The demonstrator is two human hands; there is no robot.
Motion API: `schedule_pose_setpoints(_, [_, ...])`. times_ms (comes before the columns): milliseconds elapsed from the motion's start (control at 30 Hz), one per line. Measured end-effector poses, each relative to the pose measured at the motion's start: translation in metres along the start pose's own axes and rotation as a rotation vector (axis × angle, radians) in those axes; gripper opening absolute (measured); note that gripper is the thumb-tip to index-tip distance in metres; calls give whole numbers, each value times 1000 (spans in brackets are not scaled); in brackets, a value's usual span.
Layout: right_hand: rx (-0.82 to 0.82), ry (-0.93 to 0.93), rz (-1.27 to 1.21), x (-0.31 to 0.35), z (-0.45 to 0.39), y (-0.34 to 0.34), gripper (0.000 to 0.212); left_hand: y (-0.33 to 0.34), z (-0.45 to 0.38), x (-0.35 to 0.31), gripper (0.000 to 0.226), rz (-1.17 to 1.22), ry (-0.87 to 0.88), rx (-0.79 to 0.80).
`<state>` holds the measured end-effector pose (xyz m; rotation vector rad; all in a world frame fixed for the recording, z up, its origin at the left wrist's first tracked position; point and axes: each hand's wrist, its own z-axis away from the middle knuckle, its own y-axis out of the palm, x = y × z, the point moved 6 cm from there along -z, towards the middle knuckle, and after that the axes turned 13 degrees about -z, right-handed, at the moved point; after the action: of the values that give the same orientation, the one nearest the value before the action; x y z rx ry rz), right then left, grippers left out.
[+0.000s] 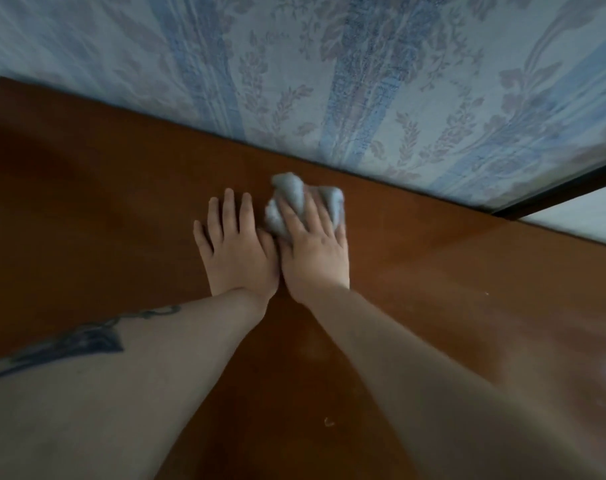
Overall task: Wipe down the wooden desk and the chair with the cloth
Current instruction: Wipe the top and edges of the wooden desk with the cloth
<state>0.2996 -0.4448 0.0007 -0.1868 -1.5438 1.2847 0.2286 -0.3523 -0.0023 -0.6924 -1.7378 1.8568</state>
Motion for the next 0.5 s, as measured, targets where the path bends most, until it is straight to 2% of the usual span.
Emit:
schedule_pose_setpoints(67, [130, -160, 92, 4, -19, -7, 56, 1, -1, 0, 53, -6, -1, 2])
schedule_pose_setpoints(100, [145, -142, 109, -6, -27, -14, 56, 1, -2, 1, 53, -7, -5, 5])
schedule_pose_setpoints(133, [97, -50, 82, -21, -30, -23, 55, 1, -3, 1, 53, -5, -8, 5])
schedule_pose_setpoints(233, [-222, 303, -10, -45, -4, -33, 55, -1, -2, 1, 52, 0, -5, -9])
schedule_pose_setpoints(300, [-199, 368, -7, -23, 12, -13, 56, 0, -2, 0, 53, 11, 5, 6])
schedule_pose_setpoints(433, [11, 82, 31, 6, -10, -10, 55, -1, -2, 0, 54, 31, 10, 7])
schedule_pose_setpoints(500, [58, 93, 41, -13, -22, -26, 54, -1, -2, 2, 55, 46, 6, 24])
